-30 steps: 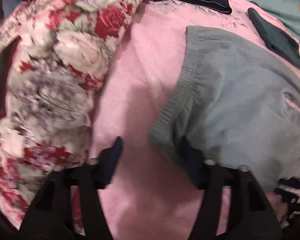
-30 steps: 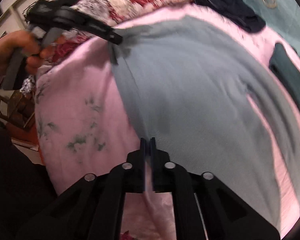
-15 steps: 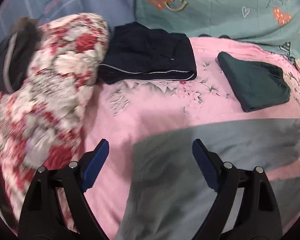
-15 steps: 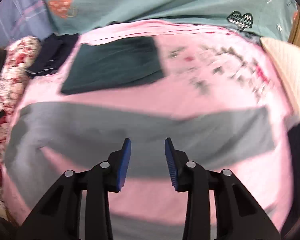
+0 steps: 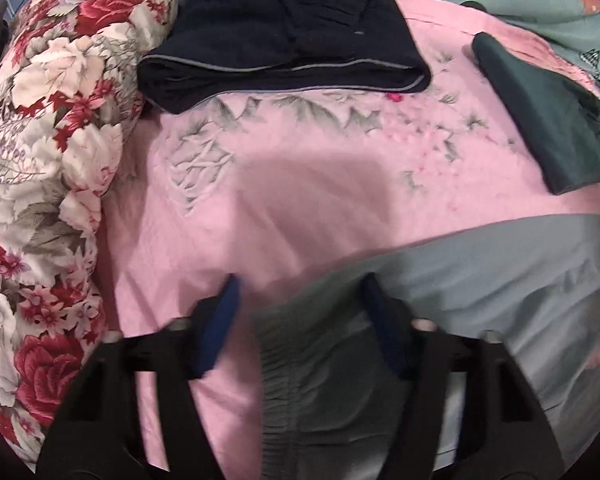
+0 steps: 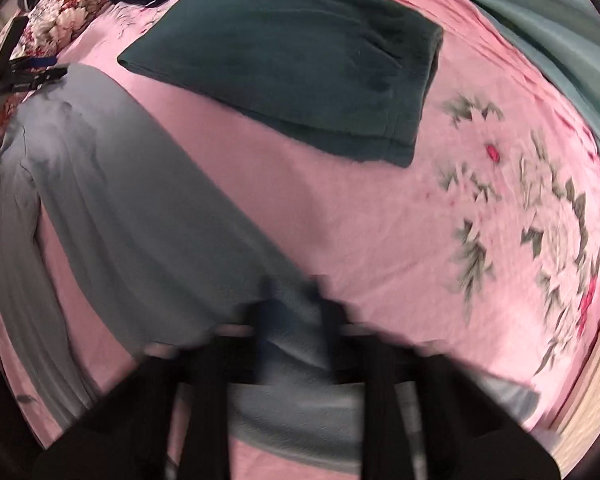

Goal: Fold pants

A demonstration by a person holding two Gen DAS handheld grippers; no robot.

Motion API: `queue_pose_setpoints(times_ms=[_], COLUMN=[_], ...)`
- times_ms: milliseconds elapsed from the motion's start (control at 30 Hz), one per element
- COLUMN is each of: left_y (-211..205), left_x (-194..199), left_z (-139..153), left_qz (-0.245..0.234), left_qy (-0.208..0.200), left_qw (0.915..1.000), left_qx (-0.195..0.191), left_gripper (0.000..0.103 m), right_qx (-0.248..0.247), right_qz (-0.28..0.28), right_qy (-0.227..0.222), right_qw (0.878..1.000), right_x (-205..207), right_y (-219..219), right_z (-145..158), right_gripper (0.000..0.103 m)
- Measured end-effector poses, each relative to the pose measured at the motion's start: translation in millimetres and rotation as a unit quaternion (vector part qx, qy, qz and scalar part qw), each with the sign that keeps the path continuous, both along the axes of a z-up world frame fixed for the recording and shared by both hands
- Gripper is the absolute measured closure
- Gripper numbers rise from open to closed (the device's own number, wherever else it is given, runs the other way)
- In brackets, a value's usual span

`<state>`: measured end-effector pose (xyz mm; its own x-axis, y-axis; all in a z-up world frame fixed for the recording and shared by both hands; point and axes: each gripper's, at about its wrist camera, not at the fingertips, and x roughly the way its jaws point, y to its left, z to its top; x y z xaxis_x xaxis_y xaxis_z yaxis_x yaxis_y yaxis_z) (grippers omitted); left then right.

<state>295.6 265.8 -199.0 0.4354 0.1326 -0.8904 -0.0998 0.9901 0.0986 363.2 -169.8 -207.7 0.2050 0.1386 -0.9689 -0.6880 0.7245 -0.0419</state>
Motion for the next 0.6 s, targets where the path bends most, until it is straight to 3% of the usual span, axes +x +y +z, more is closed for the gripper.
queue_pose_setpoints(times_ms=[67,200,300,333,367,433,467,533,600], left_y=[-9,-2,12,19,25,34,36,41,39], left_x=[3,5,7,5,2,-10,-15,-22,-30], left_z=[3,12,10,12,16,33,37,48,52], left_qz=[-0.003,0.038,0.060,0.070,0.080,0.101,0.105,0.111,0.105], left_qy=[-0.009,-0.035,-0.030,-0.029,-0.033,-0.064,-0.073,-0.080,-0.084], left_qw=[0.9995,0.9971,0.9955,0.9953,0.9943,0.9904,0.9895,0.9894,0.9906], left_qx=[0.032,0.055,0.067,0.061,0.063,0.070,0.067,0.049,0.026], left_gripper=[0.086,0.089,0.088,0.082,0.059,0.036,0.030,0.028,0.026], right_qx=[-0.007,0.020,0.011,0.008,0.017,0.042,0.054,0.071,0.104], right_qz=[0.007,-0.028,-0.043,-0.046,-0.054,-0.095,-0.127,-0.172,-0.218], right_qy=[-0.017,-0.055,-0.042,-0.042,-0.044,-0.051,-0.056,-0.051,-0.020], right_qw=[1.000,0.998,0.998,0.998,0.997,0.993,0.989,0.981,0.970], right_x=[5,21,30,31,32,34,34,32,27], right_y=[3,2,1,-2,-8,-30,-51,-81,-119], right_z=[4,16,7,8,12,25,32,37,33], right_gripper=[0.101,0.101,0.094,0.087,0.086,0.075,0.074,0.073,0.073])
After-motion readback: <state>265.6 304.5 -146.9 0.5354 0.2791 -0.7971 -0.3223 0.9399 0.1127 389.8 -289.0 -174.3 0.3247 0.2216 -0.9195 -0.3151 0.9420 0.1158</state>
